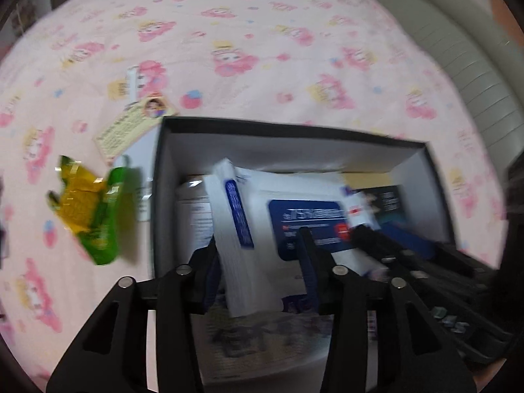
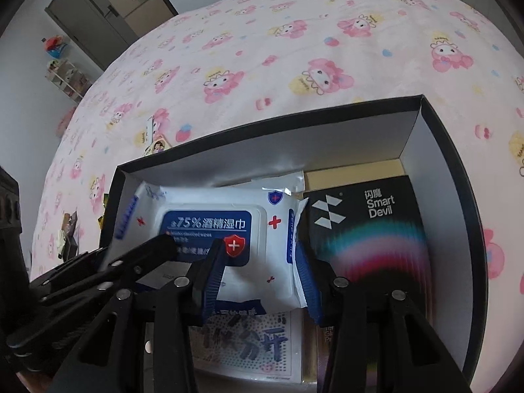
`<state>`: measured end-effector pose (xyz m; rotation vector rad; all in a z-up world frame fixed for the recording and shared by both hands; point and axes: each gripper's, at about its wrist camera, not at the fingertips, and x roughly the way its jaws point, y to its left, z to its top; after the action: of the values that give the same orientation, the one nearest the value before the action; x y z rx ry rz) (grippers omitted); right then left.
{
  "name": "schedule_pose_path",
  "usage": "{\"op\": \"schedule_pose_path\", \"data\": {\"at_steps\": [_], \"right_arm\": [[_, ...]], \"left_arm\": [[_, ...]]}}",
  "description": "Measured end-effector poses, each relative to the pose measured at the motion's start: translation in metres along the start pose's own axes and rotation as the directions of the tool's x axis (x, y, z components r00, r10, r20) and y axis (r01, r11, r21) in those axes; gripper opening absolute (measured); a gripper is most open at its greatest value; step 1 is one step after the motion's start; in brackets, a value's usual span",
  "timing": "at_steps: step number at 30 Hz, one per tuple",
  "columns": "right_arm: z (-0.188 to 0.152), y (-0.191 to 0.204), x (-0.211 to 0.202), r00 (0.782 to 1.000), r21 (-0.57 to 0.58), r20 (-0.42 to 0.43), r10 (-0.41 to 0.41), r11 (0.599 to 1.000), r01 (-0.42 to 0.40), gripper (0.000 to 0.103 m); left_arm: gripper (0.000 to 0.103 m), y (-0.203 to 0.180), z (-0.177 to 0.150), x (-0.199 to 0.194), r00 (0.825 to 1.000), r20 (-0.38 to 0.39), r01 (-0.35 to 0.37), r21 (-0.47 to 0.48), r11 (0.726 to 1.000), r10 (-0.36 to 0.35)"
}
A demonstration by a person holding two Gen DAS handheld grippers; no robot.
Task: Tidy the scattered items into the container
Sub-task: 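Lower the wipes pack flat onto the bead-art pack and open the left tool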
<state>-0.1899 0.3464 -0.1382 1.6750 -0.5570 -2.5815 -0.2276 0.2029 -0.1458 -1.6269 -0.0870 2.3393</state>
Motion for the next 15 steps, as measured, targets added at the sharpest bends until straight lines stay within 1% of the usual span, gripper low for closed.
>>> {"op": "schedule_pose_path", "data": {"at_steps": [1,2,3,6,9,12,14,15], "right_arm": [[0.000,0.001,-0.001,1.000,-0.005,0.003,0.004,1.000,-0.004,0.041],[-0.001,0.002,-0.003,1.000,-0.013,0.008,0.011,1.000,-0.011,0.041],[-0.002,0.005,-0.005,1.000,-0.028,0.015,0.000,1.000,0.000,0.041],[-0.007,0.015,-0.015,0.994,-0.098,0.061,-0.087,0.991,0.093,0.041],[-0.013,0.021,-0.029,0.985,-0.151,0.113,-0.129,0.978,0.146,0.041],[-0.018,0.019,-0.031,0.979,-0.183,0.110,-0.171,0.965,0.189,0.041],[-0.021,0.014,-0.029,0.976,-0.199,0.089,-0.197,0.957,0.211,0.041],[-0.022,0.012,-0.028,0.976,-0.203,0.079,-0.202,0.955,0.215,0.041]], "left_arm": [[0.044,-0.002,-0.003,-0.001,1.000,0.002,-0.008,0.006,1.000,0.008],[0.044,-0.004,-0.007,-0.002,1.000,0.007,-0.030,0.010,0.999,0.030],[0.044,-0.006,-0.011,-0.003,0.999,0.012,-0.049,0.016,0.999,0.049],[0.044,-0.011,-0.020,-0.008,0.996,0.027,-0.085,0.039,0.996,0.084],[0.044,-0.014,-0.029,-0.020,0.991,0.062,-0.124,0.077,0.989,0.120],[0.044,-0.017,-0.040,-0.040,0.986,0.097,-0.144,0.111,0.983,0.133],[0.044,-0.018,-0.046,-0.047,0.988,0.101,-0.129,0.134,0.982,0.116],[0.044,-0.019,-0.048,-0.048,0.991,0.089,-0.116,0.150,0.982,0.104]]}}
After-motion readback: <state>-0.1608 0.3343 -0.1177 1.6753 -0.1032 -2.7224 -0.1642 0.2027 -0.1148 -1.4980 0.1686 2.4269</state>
